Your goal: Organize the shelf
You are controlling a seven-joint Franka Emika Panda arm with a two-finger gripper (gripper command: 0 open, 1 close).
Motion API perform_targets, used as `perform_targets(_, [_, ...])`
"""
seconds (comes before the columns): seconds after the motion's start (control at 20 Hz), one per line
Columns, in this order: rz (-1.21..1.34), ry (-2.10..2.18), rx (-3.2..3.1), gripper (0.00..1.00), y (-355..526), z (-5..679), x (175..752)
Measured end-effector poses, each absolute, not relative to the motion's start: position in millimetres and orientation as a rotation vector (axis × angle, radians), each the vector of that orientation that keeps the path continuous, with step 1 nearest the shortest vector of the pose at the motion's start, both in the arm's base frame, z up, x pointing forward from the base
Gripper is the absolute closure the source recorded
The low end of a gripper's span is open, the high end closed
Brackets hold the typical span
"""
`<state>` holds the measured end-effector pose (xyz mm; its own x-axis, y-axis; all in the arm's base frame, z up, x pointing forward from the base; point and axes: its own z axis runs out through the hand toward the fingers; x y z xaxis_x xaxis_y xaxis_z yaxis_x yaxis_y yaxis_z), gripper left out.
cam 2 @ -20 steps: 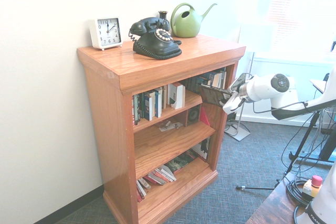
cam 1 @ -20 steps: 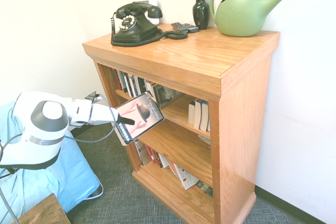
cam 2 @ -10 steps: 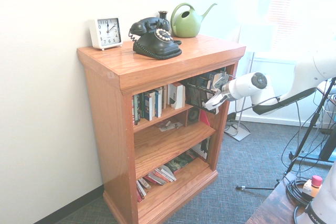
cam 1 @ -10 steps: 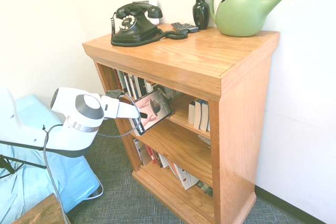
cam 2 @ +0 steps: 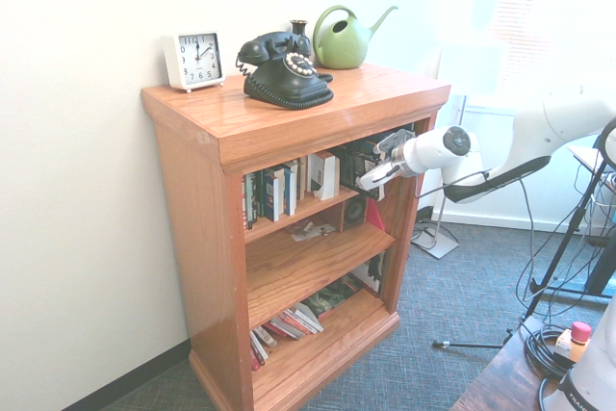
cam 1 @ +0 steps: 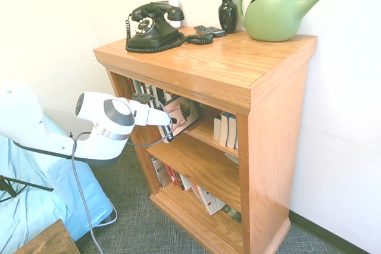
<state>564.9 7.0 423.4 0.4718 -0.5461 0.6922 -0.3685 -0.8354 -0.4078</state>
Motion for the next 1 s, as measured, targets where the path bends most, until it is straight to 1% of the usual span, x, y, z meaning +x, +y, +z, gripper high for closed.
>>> perform_targets(0.45, [-1.318,0.773,-2.532,1.0,27,408,606])
perform_targets(0.5, [-1.323,0.774,-2.532,0.0,28,408,608])
perform_targets(1.0, [-1.333,0.766,-2.542,0.0,28,406,612])
